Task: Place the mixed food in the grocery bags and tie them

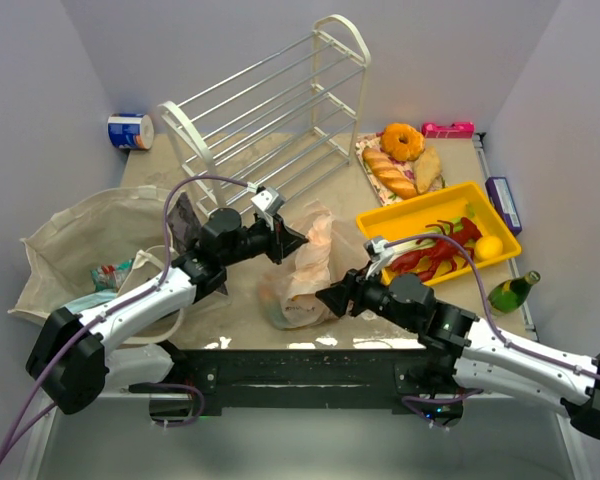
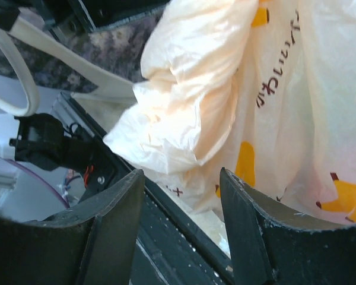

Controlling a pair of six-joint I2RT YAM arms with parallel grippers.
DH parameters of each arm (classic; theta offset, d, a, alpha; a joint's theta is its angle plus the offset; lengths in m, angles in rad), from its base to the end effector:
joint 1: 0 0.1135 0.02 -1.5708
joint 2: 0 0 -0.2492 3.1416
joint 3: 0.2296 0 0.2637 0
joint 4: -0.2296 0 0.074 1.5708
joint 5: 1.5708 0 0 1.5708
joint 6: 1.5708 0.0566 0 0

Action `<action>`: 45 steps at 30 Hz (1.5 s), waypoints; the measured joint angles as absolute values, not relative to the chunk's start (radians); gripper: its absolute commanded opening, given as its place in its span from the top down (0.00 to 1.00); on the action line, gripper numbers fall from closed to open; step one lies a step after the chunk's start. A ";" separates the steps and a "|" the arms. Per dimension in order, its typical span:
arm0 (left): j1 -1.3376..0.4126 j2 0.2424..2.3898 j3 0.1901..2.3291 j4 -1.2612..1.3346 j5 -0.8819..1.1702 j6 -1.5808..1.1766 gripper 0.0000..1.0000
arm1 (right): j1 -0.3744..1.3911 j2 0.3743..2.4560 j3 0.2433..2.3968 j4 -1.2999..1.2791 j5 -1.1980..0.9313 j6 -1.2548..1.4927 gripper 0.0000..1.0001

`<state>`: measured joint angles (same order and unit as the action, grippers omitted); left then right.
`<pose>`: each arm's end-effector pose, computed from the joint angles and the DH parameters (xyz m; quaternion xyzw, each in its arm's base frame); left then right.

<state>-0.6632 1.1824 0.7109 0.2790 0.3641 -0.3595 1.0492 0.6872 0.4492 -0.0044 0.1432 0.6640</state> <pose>0.2289 -0.2044 0.2567 0.2286 0.7329 -0.4279 0.4770 0.1153 0.1844 0.2382 -0.1070 0.7793 0.4277 0.4453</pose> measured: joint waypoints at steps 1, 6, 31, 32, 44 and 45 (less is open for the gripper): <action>-0.663 1.182 0.711 0.279 0.365 -0.360 1.00 | 1.049 0.693 0.453 0.006 0.147 0.661 0.45; -0.663 1.181 0.711 0.279 0.371 -0.371 1.00 | 1.049 0.768 0.458 0.044 0.160 0.654 0.48; -0.663 1.147 0.711 0.274 0.361 -0.384 1.00 | 1.049 0.890 0.463 0.108 0.227 0.642 0.66; -0.663 1.147 0.711 0.273 0.360 -0.384 1.00 | 1.049 0.891 0.463 0.107 0.229 0.640 0.69; -0.663 1.118 0.752 0.165 0.237 -0.383 1.00 | 1.049 0.791 0.530 -0.065 0.319 0.634 0.92; -0.663 1.108 0.758 0.149 0.219 -0.382 1.00 | 1.049 0.782 0.535 -0.078 0.328 0.635 0.94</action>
<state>-0.6632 1.1080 0.7578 0.1486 0.2188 -0.3824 1.0492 0.7818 0.5354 -0.0776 0.3283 0.6346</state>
